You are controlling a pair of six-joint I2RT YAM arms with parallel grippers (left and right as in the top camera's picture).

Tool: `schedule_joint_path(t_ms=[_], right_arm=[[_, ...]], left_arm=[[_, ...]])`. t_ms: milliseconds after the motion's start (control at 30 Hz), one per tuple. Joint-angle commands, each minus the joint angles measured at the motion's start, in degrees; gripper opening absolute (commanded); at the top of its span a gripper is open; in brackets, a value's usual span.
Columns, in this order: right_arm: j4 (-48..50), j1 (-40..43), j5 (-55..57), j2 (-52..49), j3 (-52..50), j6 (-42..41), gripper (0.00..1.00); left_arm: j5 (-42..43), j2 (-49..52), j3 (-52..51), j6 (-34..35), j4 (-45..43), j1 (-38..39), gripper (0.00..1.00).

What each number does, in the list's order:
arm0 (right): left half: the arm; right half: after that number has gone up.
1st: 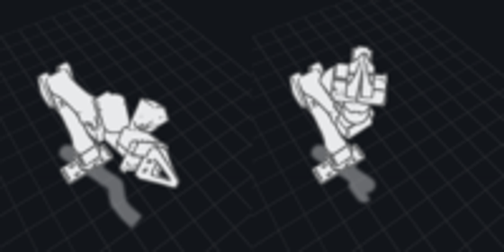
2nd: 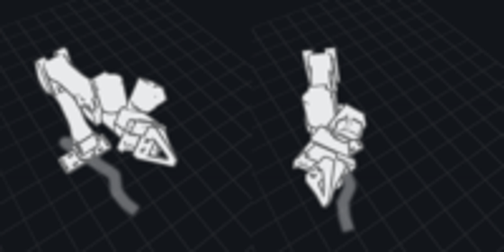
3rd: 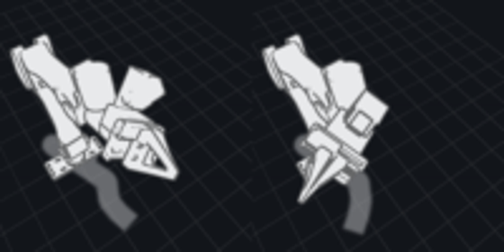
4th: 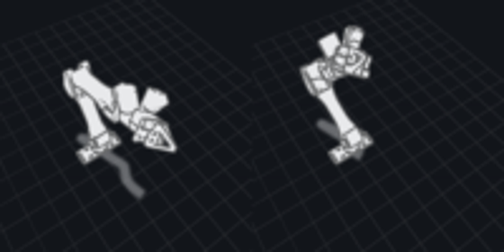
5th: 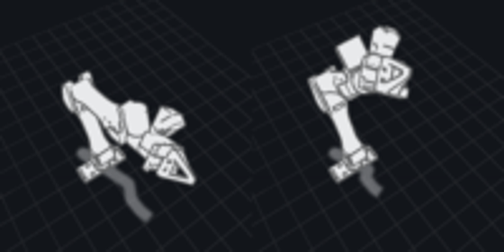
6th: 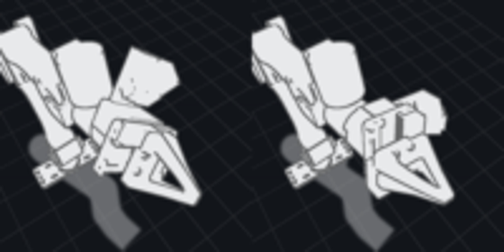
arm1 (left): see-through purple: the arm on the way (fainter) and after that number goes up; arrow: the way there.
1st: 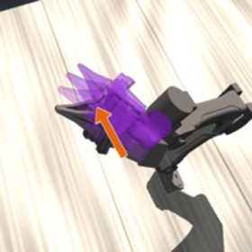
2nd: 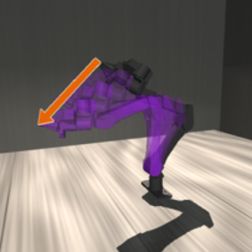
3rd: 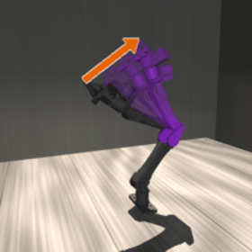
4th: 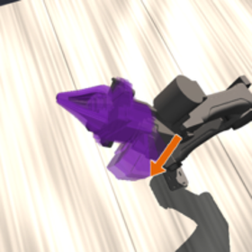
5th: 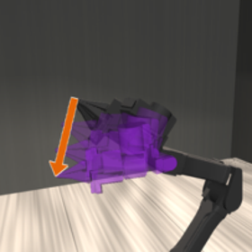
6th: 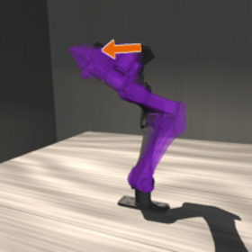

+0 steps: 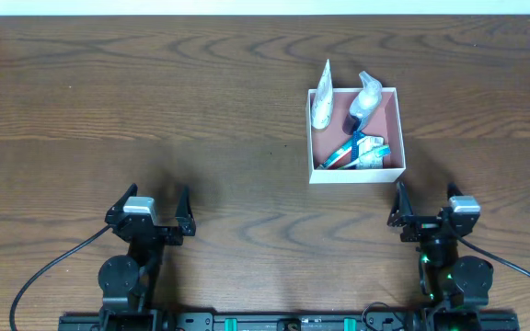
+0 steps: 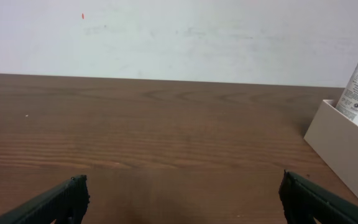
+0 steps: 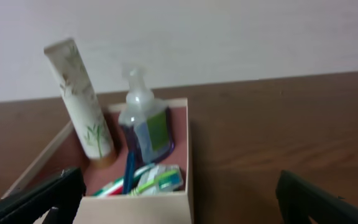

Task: Pack container

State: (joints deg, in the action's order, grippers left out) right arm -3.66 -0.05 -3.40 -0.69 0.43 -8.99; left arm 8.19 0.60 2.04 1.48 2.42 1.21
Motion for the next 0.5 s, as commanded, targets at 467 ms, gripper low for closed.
schedule_joint_path(t_ms=[467], right_arm=[[-0.22,1.29,-0.94,0.37,-0.11,1.81,0.99]], left_arm=[[-0.24,-0.37,-1.81,0.26,0.74,-0.28,0.98]])
